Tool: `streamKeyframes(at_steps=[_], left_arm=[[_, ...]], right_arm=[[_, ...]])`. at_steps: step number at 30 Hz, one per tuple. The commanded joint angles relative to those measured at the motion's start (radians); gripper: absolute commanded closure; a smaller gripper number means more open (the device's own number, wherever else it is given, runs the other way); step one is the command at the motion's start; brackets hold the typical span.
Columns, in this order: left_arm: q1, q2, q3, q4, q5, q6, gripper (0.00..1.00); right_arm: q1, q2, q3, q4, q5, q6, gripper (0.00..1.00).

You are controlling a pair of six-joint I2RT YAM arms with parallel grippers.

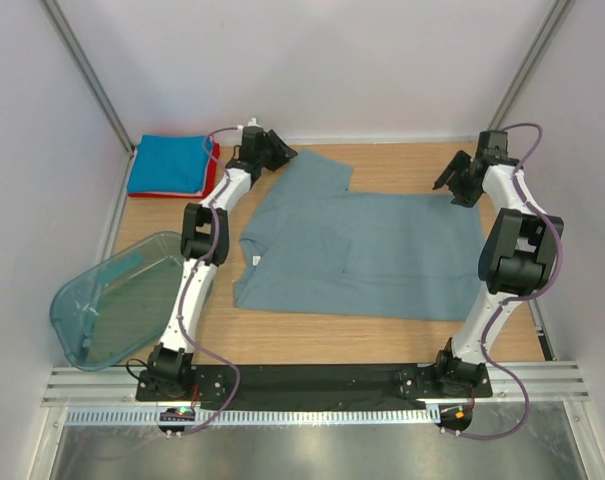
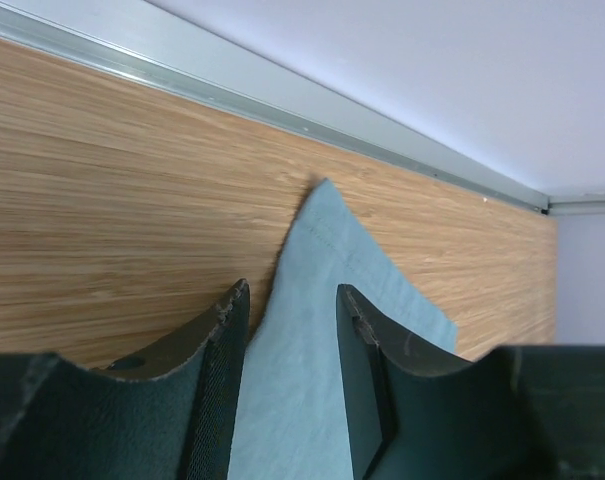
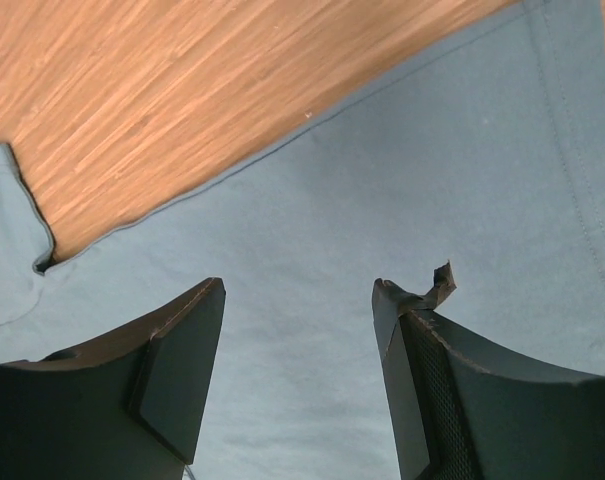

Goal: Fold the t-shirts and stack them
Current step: Fold the tshirt

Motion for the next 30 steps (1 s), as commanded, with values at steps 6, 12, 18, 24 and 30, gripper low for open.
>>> streamKeyframes(at_steps=[6,12,18,24,30], left_arm=[[-0.034,0.044,0.023,0.036,0.056,-0.013,0.8],[-0.037,-0.059,-0.005,0.098,0.081,-0.015,1.0],[-0.038,-0.192,-0.066,0.14,0.162,-0.021,1.0],[-0.038,-0.324,-0.187,0.071,0.225,0.065,1.0],[-0.038,-0.418,-0.27,-0.007,0.242,0.158,1.0]], right_arm=[[-0.004,0.007,0.075,0.006,-0.118,-0.024,0.32],[0.015,0.008,0.091,0.003,-0.145,-0.007,0.33],[0.015,0.004,0.077,0.006,-0.163,0.004,0.34],[-0.014,-0.062,0.034,-0.034,0.051,-0.024,0.36],[-0.091,0.08,0.207,-0.191,0.239,0.084,0.39]])
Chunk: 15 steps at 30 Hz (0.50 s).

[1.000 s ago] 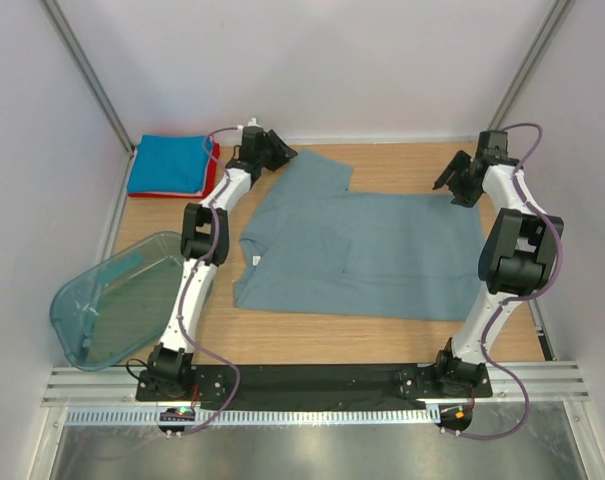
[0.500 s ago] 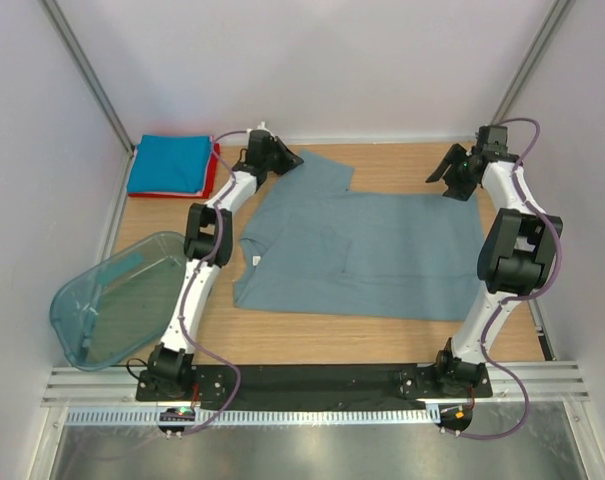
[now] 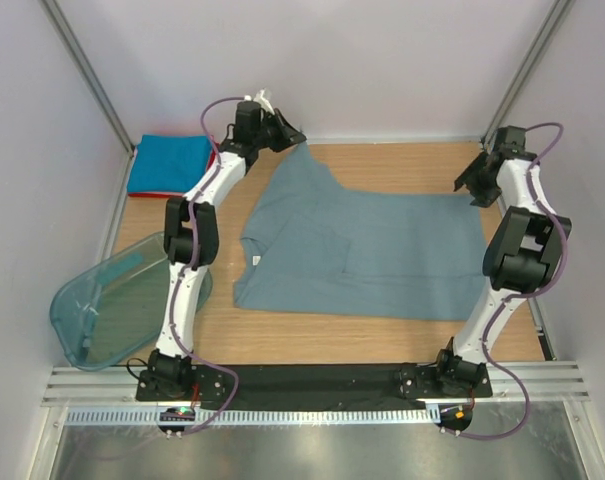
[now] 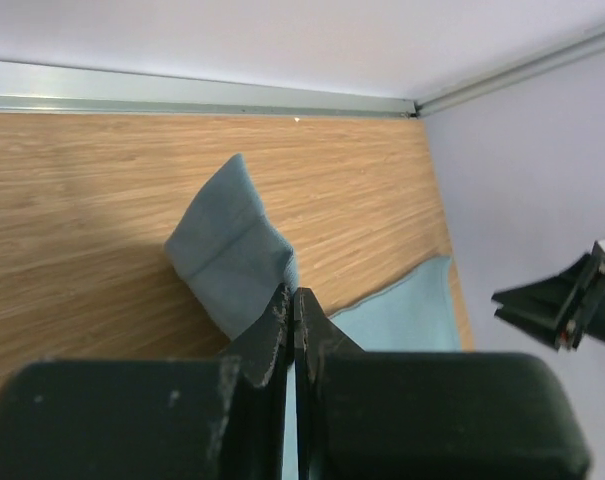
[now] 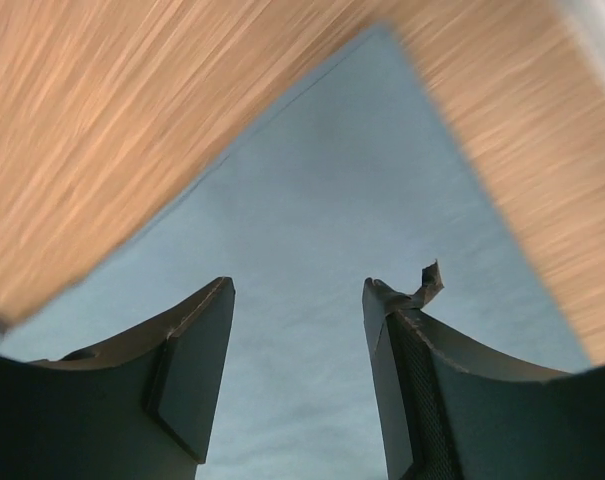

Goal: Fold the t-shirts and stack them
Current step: Fold the tshirt

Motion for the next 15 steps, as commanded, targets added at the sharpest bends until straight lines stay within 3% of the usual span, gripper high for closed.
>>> streamKeyframes(at_steps=[1,8,15], left_arm=[[-0.002,-0.086,-0.03,-0.031,0.049,0.076,1.0],[-0.008,-0.1,-0.036,-0.025,0.092,0.079,1.0],[-0.014,-0.099,-0.031,-0.014,0.113,0.068,1.0]], right_arm=[[-0.035,0.087,0.154,-0.096,0.178,0.071,0.39],[-0.037,0.308,0.441,-0.258,0.361,0.182,0.43],[-0.037,0.387,0.448,-0.151,0.364,0.154,0.45]])
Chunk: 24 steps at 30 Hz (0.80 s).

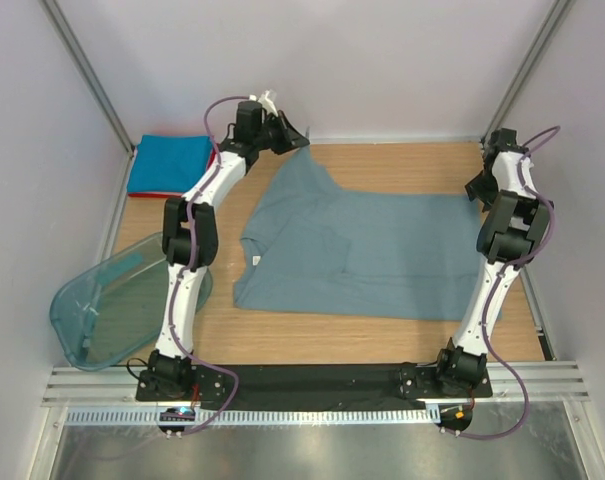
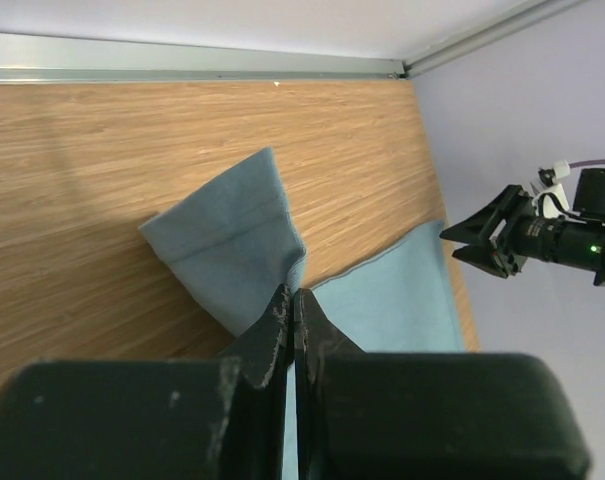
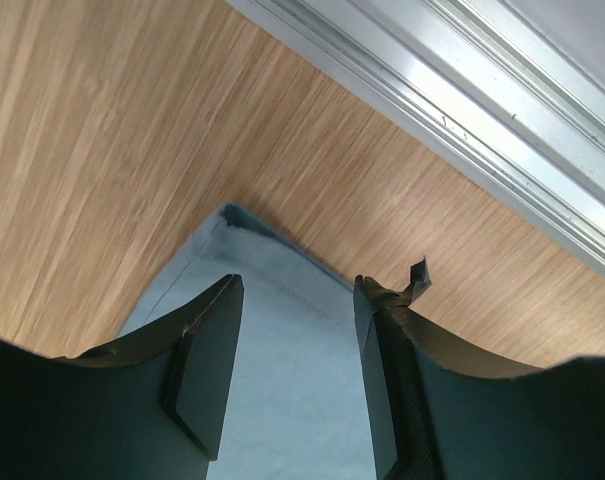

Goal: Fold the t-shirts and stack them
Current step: Fold the tshirt

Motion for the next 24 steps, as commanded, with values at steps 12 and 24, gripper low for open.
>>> streamKeyframes(at_steps=[12,24], left_arm=[[-0.009,-0.039,0.024,0.031,0.044,-0.002,1.0],[-0.028,-0.056,-0.026,0.03,0.027,0.016,1.0]], right_arm=[[0.003,-0.018,0.026,0.171,0.052,0.044,0.45],[0.006,0.062,0.121,0.117,0.025,0.12,0.46]])
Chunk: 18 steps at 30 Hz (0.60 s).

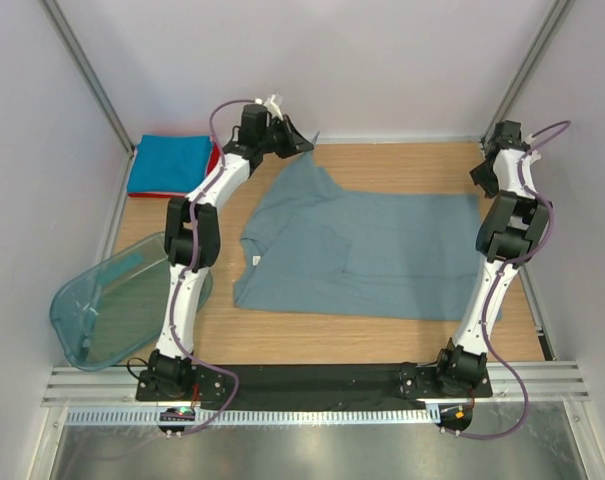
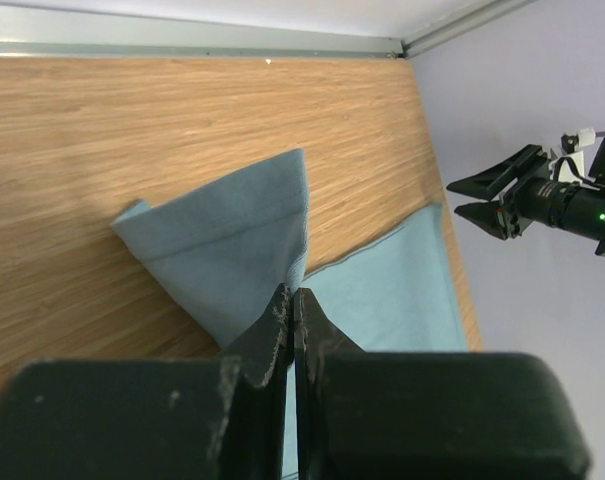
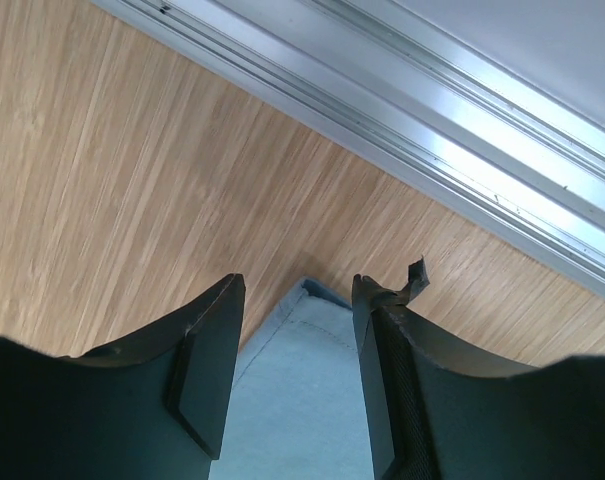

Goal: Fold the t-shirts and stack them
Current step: Fold the tshirt

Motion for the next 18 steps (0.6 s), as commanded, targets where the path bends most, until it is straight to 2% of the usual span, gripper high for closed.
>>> streamKeyframes(at_steps=[1,12,15,18], left_arm=[[-0.008,-0.056,-0.014,0.028,0.014,0.014,1.0],[-0.01,-0.059,-0.014,0.027,0.003,0.02,1.0],[-0.008,-0.067,-0.02,0.018,0.0,0.029,1.0],[-0.007,-0.082,-0.02,-0.013,-0.018,0.053,1.0]], right_arm=[[0.004,0.015,0.044,0.002,-0.005,0.034,0.46],[0.016,0.054,0.047,-0.007,-0.027,0.046,0.5],[0.015,0.055,0.053,-0.004,-0.024,0.048,0.55],[0.016,0.047,0.053,-0.004,-0.002,0.03,0.71]])
